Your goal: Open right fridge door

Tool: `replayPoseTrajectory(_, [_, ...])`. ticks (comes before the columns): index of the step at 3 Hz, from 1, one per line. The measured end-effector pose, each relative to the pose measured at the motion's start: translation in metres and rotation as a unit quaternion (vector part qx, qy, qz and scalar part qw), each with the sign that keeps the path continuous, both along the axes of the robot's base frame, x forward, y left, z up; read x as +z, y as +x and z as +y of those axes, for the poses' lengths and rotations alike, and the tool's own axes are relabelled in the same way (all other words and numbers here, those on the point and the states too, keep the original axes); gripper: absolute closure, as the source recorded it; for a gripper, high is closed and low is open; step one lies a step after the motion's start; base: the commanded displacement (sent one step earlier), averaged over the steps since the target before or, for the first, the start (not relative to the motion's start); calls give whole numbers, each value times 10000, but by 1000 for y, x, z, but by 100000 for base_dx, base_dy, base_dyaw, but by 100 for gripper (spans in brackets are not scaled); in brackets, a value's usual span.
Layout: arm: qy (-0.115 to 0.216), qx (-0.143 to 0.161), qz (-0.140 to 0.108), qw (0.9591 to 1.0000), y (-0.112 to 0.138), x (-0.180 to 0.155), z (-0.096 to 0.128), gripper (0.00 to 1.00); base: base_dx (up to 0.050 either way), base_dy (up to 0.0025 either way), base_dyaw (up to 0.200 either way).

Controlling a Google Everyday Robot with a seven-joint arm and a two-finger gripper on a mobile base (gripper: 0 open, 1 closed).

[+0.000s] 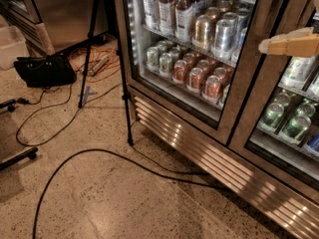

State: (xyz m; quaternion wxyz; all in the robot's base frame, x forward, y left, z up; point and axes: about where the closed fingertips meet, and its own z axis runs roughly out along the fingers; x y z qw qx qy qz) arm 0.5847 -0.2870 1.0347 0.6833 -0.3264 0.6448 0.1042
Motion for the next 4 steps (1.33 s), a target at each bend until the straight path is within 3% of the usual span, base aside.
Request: replayPoseTrajectory(4, [-223,182,117,9995,24,-15,12,0,0,0,0])
